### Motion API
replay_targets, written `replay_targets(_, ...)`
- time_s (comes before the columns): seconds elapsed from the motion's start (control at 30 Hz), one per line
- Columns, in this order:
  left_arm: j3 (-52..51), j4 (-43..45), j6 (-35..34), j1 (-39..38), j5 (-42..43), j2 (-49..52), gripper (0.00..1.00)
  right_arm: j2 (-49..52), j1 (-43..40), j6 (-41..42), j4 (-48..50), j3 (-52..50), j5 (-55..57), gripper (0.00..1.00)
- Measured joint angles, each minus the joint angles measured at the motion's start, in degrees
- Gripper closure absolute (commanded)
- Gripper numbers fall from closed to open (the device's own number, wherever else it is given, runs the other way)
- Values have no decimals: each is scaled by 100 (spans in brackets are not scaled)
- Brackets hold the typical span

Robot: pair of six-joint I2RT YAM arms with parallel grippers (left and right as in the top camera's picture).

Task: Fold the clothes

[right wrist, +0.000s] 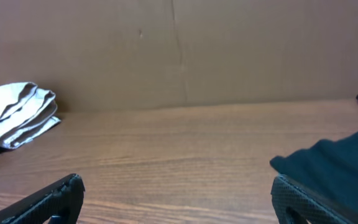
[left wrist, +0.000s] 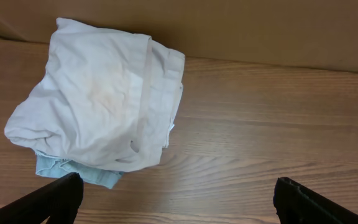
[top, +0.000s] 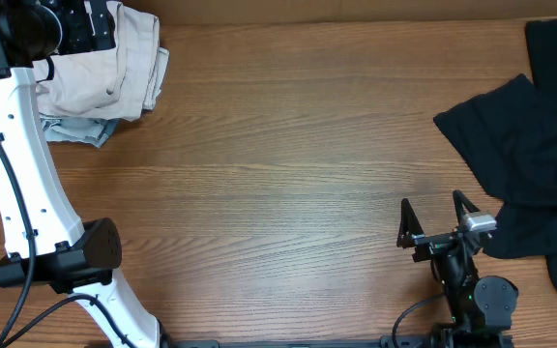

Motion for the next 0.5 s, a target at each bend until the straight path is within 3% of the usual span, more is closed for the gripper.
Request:
replay_targets(0.27, 0, 0, 0, -2, 0, 0, 0, -2, -4, 490, 970, 0, 367, 0)
replay_targets(0.5, 0, 0, 0, 0, 0, 0, 0, -7, -4, 608, 267, 0, 411, 0)
